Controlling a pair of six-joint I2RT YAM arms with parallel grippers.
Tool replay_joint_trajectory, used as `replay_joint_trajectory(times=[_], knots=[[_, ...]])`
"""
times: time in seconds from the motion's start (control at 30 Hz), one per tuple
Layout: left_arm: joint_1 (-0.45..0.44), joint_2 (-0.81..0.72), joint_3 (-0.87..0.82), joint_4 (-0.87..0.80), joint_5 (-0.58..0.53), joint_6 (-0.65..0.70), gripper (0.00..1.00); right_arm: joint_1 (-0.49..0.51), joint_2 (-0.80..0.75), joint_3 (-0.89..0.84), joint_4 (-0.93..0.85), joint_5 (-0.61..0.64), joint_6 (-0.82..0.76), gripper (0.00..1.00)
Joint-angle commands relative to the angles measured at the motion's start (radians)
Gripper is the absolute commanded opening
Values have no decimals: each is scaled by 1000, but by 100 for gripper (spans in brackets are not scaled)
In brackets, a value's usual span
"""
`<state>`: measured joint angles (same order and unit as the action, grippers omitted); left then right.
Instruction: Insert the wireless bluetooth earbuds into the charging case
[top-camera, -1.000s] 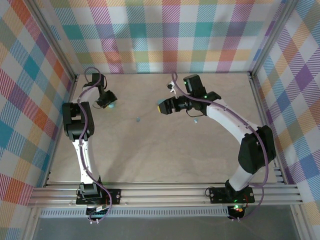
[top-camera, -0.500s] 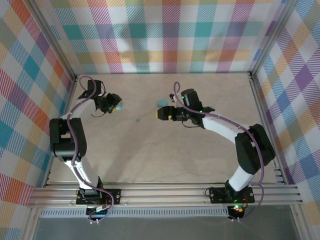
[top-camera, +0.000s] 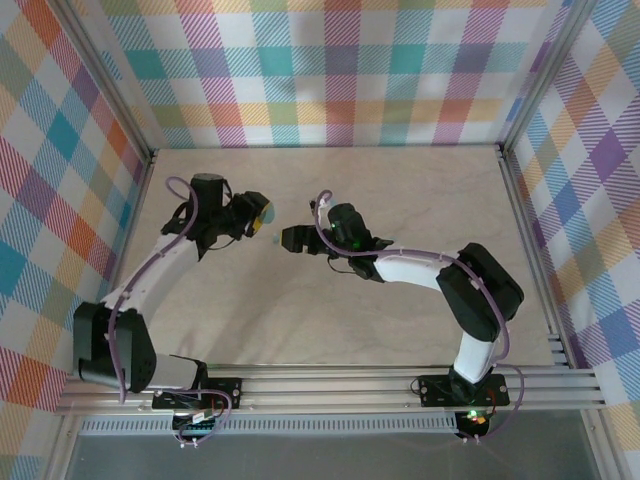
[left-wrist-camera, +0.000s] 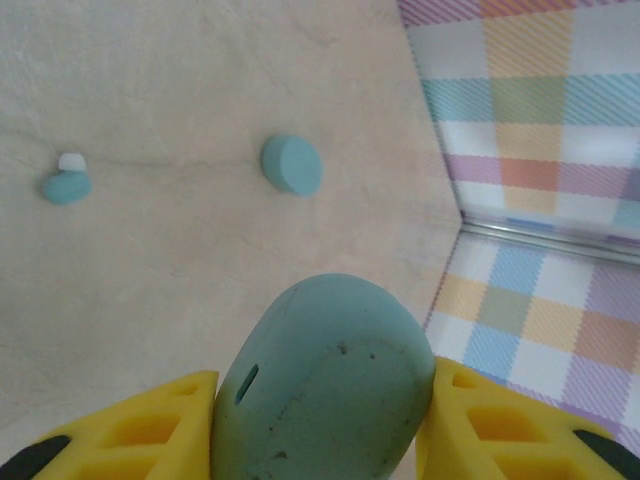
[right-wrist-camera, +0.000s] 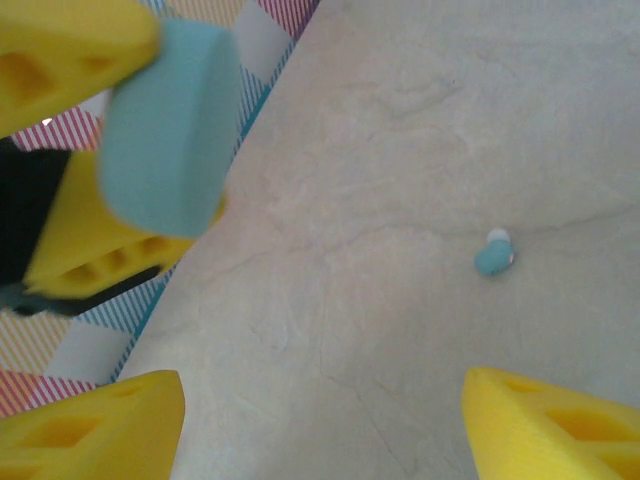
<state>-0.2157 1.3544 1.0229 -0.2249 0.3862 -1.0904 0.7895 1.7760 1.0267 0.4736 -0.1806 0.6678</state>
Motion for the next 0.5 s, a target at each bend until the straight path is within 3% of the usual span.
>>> replay_joint_trajectory(times=[0.0, 0.47], knots=[[-19, -62, -31, 13, -26, -73, 25, 17, -2, 9, 135, 32, 13, 72], [-53, -105, -56, 47, -6, -135, 24, 72, -13, 33, 216, 6, -63, 71]])
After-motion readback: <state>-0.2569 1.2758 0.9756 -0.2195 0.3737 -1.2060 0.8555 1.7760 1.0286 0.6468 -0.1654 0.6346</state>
